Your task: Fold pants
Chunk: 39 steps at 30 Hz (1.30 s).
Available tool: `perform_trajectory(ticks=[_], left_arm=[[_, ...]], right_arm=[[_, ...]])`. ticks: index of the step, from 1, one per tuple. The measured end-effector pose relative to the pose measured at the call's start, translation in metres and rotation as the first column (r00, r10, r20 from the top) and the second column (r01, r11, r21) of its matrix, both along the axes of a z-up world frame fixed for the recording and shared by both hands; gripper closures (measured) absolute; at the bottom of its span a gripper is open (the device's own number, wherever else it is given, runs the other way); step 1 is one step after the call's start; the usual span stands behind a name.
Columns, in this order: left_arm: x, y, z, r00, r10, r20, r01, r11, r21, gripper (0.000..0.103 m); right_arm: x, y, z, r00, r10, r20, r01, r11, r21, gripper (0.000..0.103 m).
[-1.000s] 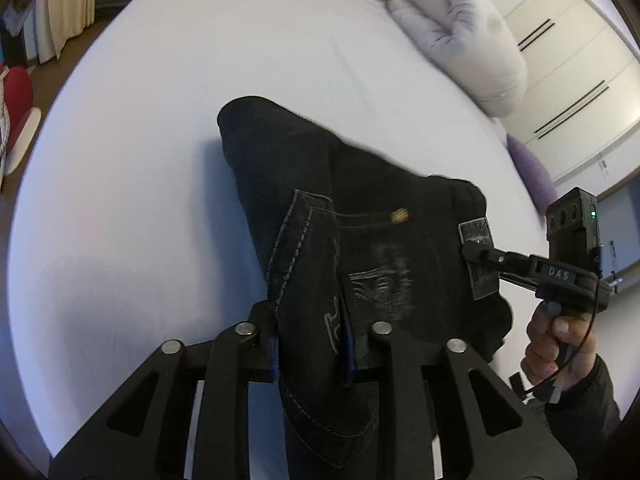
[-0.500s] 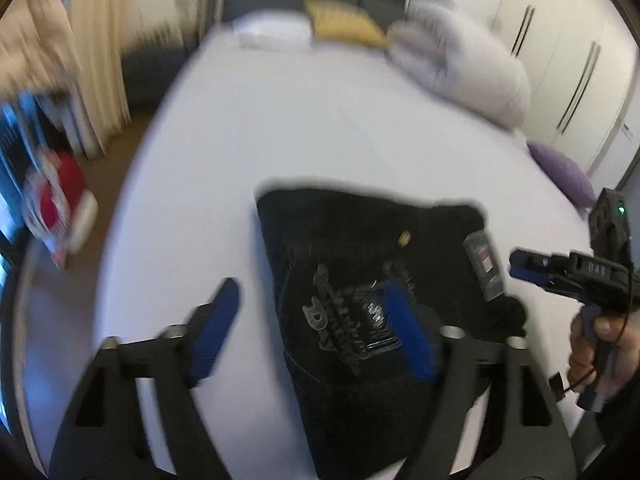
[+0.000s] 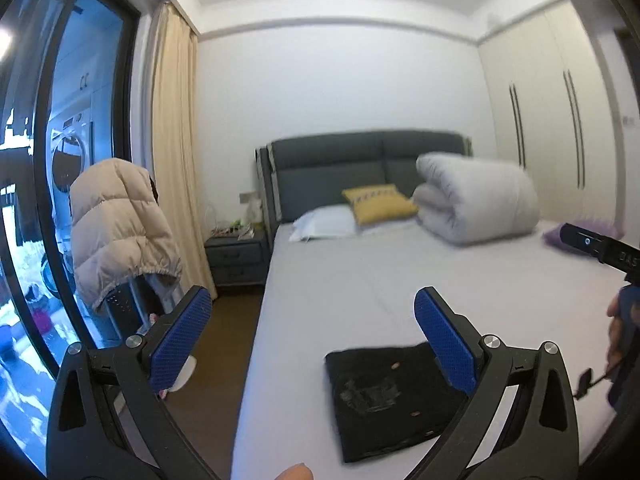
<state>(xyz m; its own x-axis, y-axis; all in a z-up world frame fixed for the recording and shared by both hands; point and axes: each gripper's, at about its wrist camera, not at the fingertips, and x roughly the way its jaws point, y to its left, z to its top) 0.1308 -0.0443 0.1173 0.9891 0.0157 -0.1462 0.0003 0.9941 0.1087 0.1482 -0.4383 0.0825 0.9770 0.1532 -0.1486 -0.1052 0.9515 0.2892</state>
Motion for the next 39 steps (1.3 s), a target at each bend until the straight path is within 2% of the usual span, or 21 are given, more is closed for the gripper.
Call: perform_trajectory(ticks=[2,4,8,10,13,16,18,20,22,25,28,35,39], left_arm=[[-0.028,0.005,0.012,0.998,0.046,0.04,-0.045,0.999,-0.024,0.0],[-0.046,0.004,0.025,0.995,0.087,0.054,-0.087,0.996,0.009,0.0],[-0.055,-0.002,0.035,0.996,0.092,-0.01,-0.091,0.994,0.057,0.0],[-0.049,-0.008,0.031,0.99,0.104,-0.094,-0.097,0.993,0.071,0.0],[-0.035,-0.012,0.016,0.973,0.101,-0.207,-0.087,0.993,0.074,0.0],[-0.012,-0.016,-0.011,0.934,0.086,-0.347,-0.082,0.996,0.027,0.0],[0.006,-0.019,-0.034,0.912,0.088,-0.4,-0.094,0.996,0.004,0.0],[0.018,-0.021,-0.053,0.893,0.085,-0.442,-0.096,0.995,-0.002,0.0],[0.028,-0.021,-0.069,0.872,0.088,-0.482,-0.104,0.994,-0.008,0.0],[0.044,-0.015,-0.091,0.835,0.074,-0.545,-0.124,0.991,-0.056,0.0],[0.057,-0.01,-0.109,0.812,0.069,-0.58,-0.14,0.987,-0.079,0.0],[0.072,-0.005,-0.136,0.795,0.086,-0.6,-0.157,0.985,-0.067,0.0],[0.072,-0.003,-0.139,0.788,0.086,-0.61,-0.158,0.985,-0.065,0.0]], right_arm=[[-0.02,-0.005,0.021,0.997,-0.043,0.061,0.043,0.999,0.0,0.0],[-0.039,-0.006,0.04,0.991,-0.057,0.12,0.059,0.998,-0.012,0.0],[-0.066,0.004,0.065,0.977,-0.072,0.199,0.09,0.993,-0.083,0.0],[-0.073,0.012,0.073,0.977,-0.062,0.203,0.087,0.989,-0.119,0.0],[-0.065,0.019,0.071,0.994,-0.018,0.107,0.033,0.989,-0.145,0.0],[-0.052,0.022,0.059,0.998,-0.022,-0.051,0.016,0.993,-0.116,0.0],[-0.042,0.025,0.046,0.988,-0.037,-0.151,0.02,0.994,-0.111,0.0],[-0.034,0.031,0.03,0.973,-0.067,-0.222,0.035,0.989,-0.143,0.0],[-0.03,0.039,0.013,0.954,-0.09,-0.288,0.04,0.984,-0.175,0.0],[-0.025,0.04,-0.01,0.925,-0.093,-0.367,0.033,0.985,-0.167,0.0],[-0.022,0.047,-0.026,0.902,-0.086,-0.423,0.013,0.985,-0.173,0.0],[-0.024,0.064,-0.043,0.883,-0.078,-0.464,-0.029,0.975,-0.22,0.0],[-0.022,0.071,-0.045,0.879,-0.066,-0.472,-0.052,0.971,-0.233,0.0]])
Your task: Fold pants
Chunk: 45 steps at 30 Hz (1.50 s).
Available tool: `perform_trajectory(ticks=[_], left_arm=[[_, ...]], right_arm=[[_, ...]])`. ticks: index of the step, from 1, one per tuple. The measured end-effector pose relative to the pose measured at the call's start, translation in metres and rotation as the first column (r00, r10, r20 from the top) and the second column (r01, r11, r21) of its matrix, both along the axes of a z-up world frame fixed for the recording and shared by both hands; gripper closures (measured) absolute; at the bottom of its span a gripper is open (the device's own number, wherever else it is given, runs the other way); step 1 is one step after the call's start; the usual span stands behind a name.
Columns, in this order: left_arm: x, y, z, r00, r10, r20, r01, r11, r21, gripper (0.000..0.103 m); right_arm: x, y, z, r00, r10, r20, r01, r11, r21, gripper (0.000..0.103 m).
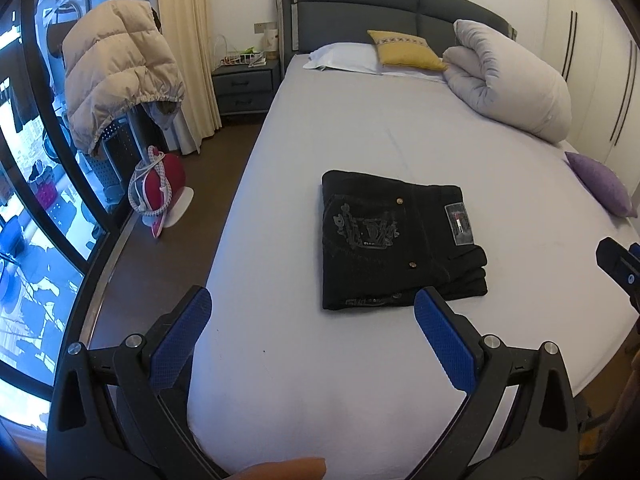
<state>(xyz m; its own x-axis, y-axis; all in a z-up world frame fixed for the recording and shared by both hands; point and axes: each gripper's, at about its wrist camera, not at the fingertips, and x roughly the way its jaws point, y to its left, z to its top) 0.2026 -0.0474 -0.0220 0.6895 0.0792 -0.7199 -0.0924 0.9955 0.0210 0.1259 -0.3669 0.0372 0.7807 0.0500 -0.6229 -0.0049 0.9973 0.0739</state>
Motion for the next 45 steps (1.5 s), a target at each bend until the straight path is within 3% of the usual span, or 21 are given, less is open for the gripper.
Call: perform_trajectory(ticks=[45], left_arm=[[0.0,-0.001,-0.012,1.0,0.01,-0.011,-0.01,1.0,-0.007,0.0]], right_arm=[[0.003,0.014,-0.016,0.998,0.021,-0.061,-0.021,1.0,-0.012,0.0]])
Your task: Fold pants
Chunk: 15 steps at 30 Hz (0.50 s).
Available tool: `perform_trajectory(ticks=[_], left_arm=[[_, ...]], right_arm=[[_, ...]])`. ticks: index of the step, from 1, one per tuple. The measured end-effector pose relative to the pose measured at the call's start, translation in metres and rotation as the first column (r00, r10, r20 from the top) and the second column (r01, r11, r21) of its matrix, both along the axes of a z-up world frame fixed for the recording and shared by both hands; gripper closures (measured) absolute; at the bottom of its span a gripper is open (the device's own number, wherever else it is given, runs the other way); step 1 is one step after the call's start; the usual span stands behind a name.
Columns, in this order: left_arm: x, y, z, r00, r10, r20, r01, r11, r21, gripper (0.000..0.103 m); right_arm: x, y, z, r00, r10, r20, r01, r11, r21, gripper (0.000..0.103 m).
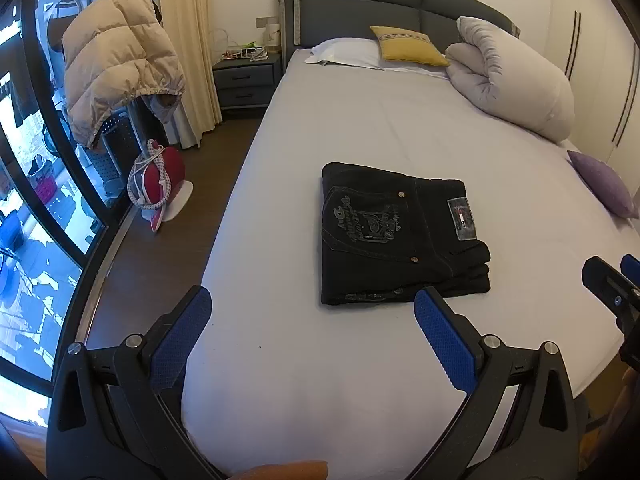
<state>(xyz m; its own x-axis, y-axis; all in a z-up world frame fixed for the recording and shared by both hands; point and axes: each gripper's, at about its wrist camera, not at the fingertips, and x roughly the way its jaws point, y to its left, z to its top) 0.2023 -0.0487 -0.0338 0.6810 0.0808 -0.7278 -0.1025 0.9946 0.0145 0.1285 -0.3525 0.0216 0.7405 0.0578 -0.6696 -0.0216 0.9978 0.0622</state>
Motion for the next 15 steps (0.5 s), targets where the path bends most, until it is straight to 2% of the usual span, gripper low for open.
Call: perform_trajectory(ticks=[15], left_arm=[[-0.0004,0.0009,0.0001,1.0,0.0,0.0,0.0,1.0,0.0,0.0]], right_arm=[[0.0004,-0.0025,-0.0061,1.0,-0.012,-0.022,0.012,1.0,-0.005,0.0]])
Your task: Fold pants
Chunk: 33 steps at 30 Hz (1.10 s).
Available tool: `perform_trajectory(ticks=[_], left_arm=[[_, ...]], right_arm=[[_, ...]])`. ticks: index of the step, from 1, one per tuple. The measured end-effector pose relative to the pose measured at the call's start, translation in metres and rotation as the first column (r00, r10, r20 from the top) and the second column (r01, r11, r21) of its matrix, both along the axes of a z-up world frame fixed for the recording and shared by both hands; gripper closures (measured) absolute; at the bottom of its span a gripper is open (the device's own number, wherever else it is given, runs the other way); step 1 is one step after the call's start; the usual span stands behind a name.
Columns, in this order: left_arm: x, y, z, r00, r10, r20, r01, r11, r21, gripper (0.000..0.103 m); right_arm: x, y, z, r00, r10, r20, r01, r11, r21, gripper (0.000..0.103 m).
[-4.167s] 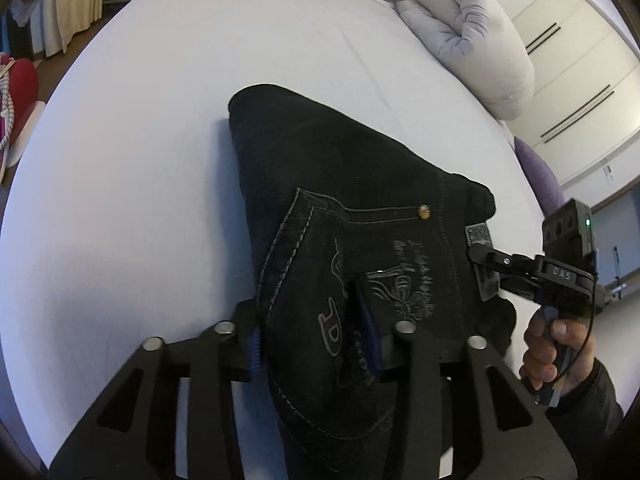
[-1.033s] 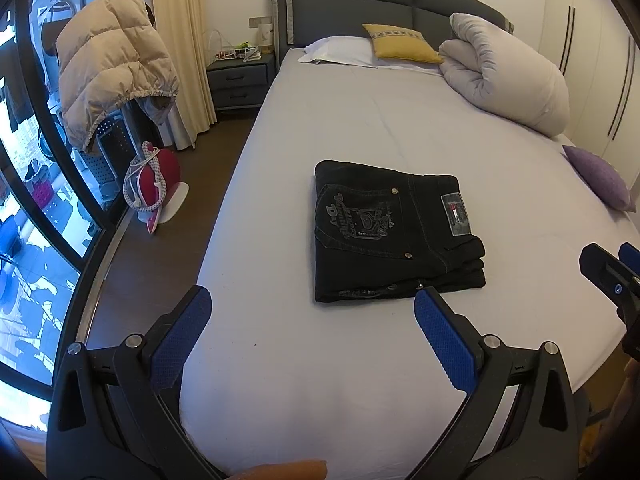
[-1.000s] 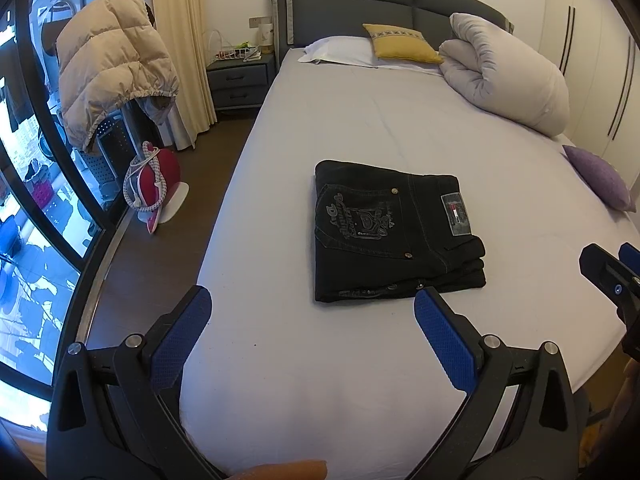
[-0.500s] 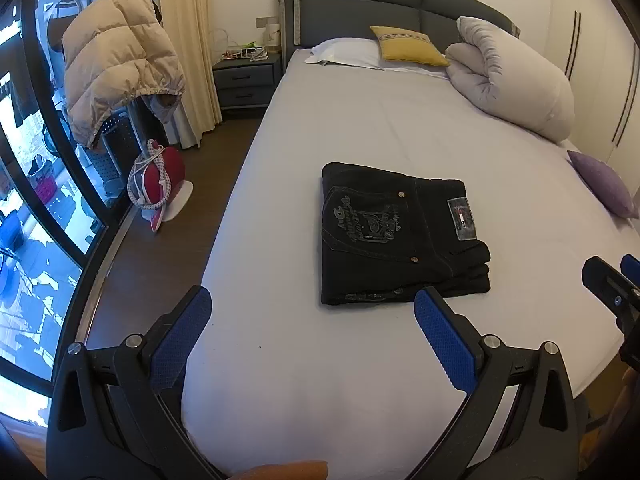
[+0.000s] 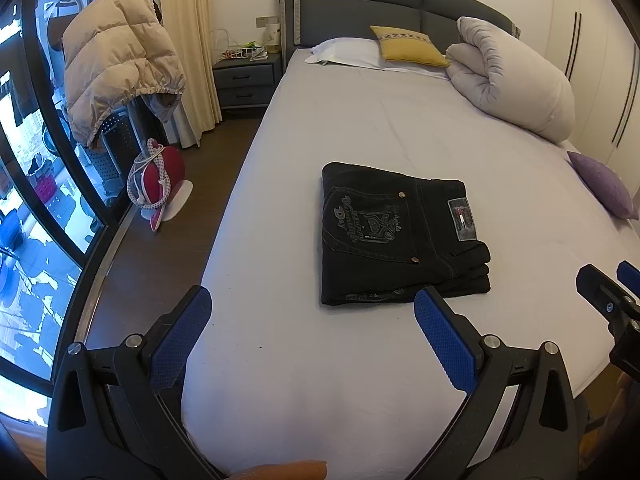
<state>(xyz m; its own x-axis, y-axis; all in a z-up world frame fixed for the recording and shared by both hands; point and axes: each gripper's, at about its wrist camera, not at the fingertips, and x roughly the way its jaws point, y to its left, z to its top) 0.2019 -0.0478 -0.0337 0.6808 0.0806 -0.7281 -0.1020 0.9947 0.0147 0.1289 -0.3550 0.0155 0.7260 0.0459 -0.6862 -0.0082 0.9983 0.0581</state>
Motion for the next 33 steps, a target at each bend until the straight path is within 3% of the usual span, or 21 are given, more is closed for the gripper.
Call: perform_trajectory(ticks=[33], left_arm=[[0.003,0.004,-0.007,1.0,0.009,-0.029,-0.009,1.0,-0.009,0.0]], right_arm=[[-0.001,-0.004,-0.01,1.0,0.012,-0.026,-0.012,1.0,0.0,0.0]])
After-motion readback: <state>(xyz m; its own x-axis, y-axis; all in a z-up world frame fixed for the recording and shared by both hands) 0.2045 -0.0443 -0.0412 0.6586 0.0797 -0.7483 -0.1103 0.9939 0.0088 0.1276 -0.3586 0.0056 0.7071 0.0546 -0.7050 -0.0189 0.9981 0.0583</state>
